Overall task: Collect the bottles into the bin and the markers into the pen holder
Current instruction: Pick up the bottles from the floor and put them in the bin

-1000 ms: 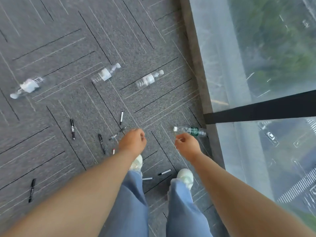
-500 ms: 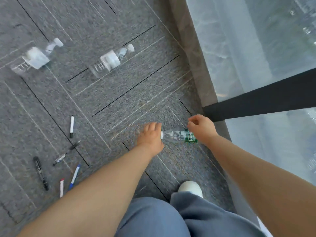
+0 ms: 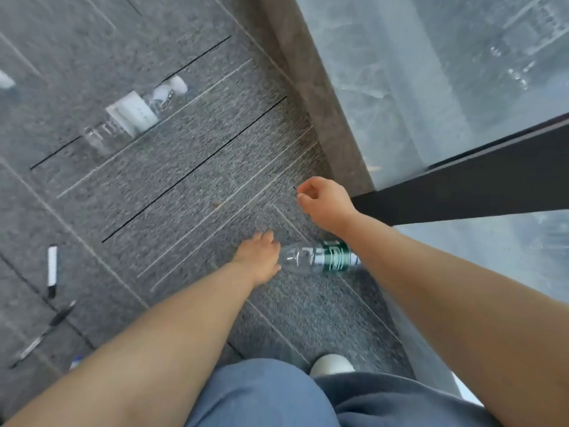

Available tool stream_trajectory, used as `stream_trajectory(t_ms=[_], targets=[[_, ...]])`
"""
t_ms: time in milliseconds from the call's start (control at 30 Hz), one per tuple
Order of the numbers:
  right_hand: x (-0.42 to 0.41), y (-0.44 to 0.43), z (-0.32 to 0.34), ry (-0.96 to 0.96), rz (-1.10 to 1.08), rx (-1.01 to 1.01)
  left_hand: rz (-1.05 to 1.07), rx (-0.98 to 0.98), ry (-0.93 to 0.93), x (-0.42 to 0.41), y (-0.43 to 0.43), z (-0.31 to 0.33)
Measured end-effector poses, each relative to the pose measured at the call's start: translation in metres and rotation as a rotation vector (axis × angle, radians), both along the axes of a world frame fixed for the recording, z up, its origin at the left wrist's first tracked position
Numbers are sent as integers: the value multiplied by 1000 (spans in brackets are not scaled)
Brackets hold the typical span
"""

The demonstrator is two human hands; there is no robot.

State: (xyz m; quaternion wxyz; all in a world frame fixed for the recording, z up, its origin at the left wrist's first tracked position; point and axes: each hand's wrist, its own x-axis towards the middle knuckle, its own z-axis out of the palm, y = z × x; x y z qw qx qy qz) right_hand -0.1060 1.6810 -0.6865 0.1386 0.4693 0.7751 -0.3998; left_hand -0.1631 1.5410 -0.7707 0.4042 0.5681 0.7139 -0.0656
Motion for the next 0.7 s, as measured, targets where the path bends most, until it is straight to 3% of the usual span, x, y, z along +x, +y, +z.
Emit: stream_trajectory(t_ms=[333,467,700], targets=[[5,-101,122,-89,3,-186,945,-275,-177,-8,-98,153],[-5,-121,188,-169,69,-214,1415,-220,-242,-27,-123,231],[-83,-144,284,-285,258,-165,1777,-105,-265,-107,-186,328]])
